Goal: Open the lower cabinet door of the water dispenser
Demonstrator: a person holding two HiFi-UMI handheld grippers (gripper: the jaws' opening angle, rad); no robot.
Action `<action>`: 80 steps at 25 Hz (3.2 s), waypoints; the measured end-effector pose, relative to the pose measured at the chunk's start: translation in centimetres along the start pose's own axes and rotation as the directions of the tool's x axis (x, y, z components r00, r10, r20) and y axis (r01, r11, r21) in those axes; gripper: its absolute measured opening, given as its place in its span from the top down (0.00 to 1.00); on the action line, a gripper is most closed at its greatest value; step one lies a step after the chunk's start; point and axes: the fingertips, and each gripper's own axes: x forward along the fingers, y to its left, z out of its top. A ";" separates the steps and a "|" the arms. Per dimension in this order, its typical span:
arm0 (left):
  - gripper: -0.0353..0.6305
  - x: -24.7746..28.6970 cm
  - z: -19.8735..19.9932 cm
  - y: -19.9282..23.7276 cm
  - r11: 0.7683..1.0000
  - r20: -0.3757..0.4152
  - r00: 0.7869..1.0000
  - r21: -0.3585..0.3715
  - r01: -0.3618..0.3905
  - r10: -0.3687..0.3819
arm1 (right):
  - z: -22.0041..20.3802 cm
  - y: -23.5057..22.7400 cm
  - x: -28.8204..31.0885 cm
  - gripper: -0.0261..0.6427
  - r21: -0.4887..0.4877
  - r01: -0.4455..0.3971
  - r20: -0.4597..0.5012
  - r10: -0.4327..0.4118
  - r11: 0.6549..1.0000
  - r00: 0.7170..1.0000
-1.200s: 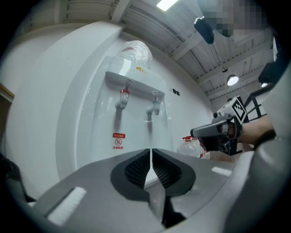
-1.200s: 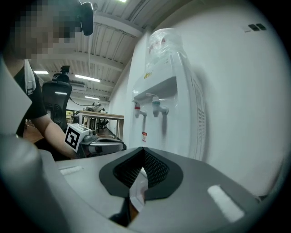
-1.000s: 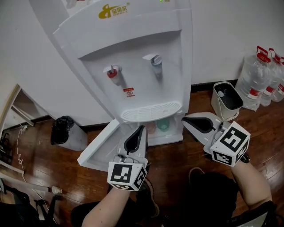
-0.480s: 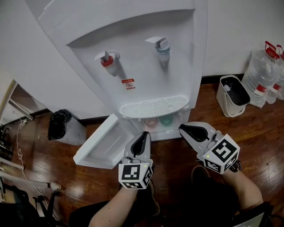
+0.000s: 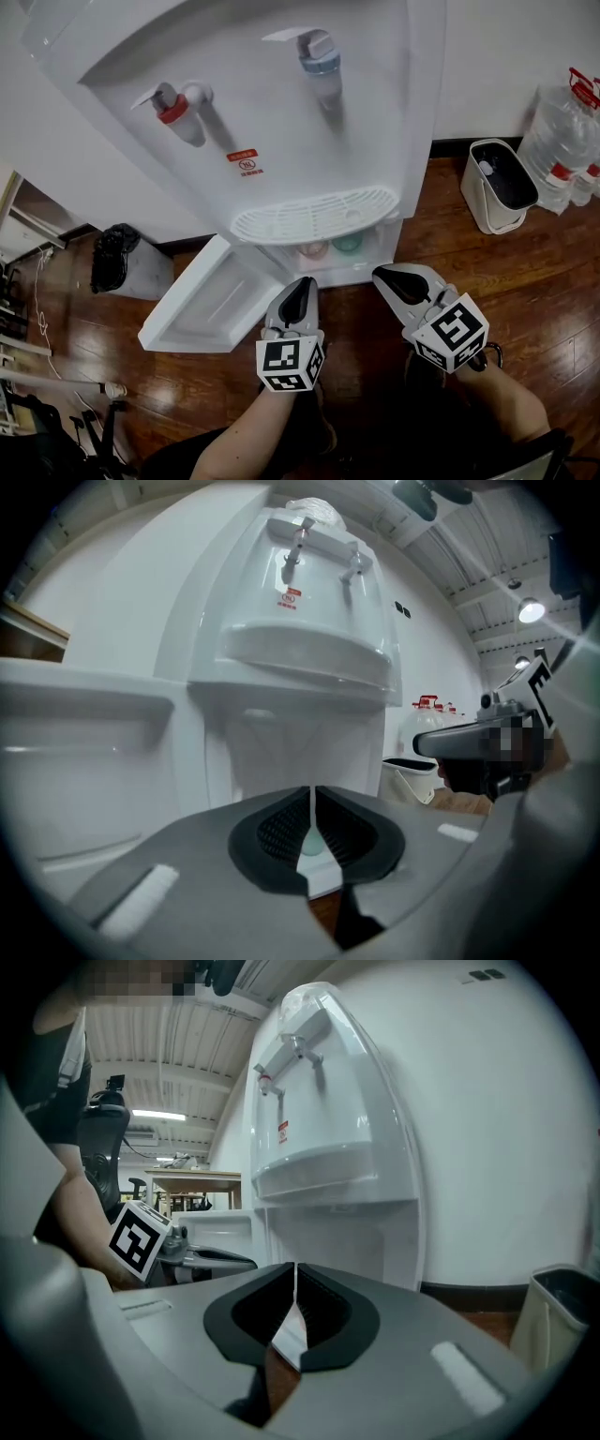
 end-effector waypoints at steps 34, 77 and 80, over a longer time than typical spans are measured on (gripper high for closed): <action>0.84 7.5 -12.5 5.2 0.969 -0.204 0.956 -0.084 -0.231 0.211 | -8.1 -2.2 4.3 0.95 0.078 0.050 -0.077 -0.044 0.996 0.996; 0.55 9.4 -14.9 0.9 0.994 -0.273 0.960 -0.099 0.040 -0.066 | -8.7 -2.6 4.6 0.94 0.112 0.060 -0.072 -0.052 0.992 0.996; 0.33 9.6 -15.0 0.7 0.992 -0.283 0.955 -0.114 0.054 -0.084 | -8.9 -2.6 4.5 0.94 0.113 0.057 -0.078 -0.049 0.992 0.996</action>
